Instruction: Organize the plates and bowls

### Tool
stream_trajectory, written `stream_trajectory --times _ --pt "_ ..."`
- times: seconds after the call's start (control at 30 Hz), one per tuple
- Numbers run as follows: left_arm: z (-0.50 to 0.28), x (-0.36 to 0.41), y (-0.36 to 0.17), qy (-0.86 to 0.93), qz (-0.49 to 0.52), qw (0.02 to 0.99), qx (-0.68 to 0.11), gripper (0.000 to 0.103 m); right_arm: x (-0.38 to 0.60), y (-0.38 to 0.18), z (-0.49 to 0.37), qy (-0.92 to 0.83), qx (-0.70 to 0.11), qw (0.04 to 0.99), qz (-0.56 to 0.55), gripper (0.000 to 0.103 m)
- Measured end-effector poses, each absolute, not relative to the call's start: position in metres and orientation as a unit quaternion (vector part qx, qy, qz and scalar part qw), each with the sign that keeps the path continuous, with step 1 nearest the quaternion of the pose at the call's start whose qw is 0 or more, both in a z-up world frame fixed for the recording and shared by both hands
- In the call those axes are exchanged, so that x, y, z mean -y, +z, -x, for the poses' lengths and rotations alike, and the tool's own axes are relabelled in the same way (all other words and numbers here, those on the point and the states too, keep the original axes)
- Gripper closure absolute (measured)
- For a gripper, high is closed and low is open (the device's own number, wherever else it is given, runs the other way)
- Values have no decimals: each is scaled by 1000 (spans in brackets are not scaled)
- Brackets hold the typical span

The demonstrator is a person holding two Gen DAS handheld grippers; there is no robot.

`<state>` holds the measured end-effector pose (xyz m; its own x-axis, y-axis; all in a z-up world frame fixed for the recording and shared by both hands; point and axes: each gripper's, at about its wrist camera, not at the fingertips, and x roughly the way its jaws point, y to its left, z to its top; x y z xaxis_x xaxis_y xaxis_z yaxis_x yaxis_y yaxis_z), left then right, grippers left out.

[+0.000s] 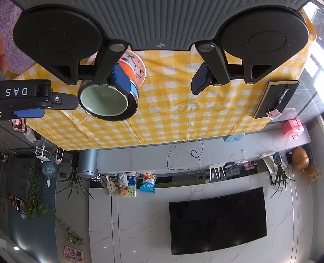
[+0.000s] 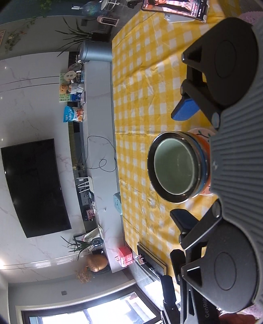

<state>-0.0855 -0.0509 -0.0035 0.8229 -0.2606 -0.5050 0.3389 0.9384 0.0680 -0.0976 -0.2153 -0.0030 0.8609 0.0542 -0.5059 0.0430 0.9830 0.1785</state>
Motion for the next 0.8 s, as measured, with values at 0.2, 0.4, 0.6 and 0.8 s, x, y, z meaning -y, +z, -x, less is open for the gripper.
stream_trajectory --times 0.2,0.4,0.6,0.8 --pt "113 51 -12 -152 -114 953 -237 22 203 -13 131 1 -254 966 -51 11" --pt "137 53 -16 -145 -144 949 -242 20 187 -18 158 28 -254 966 -34 11" --pt "146 42 -31 -149 -133 939 -278 20 175 -25 176 58 -264 963 -15 11" --pt "144 31 -44 -111 -123 937 -309 20 167 -33 182 34 -272 962 1 9"
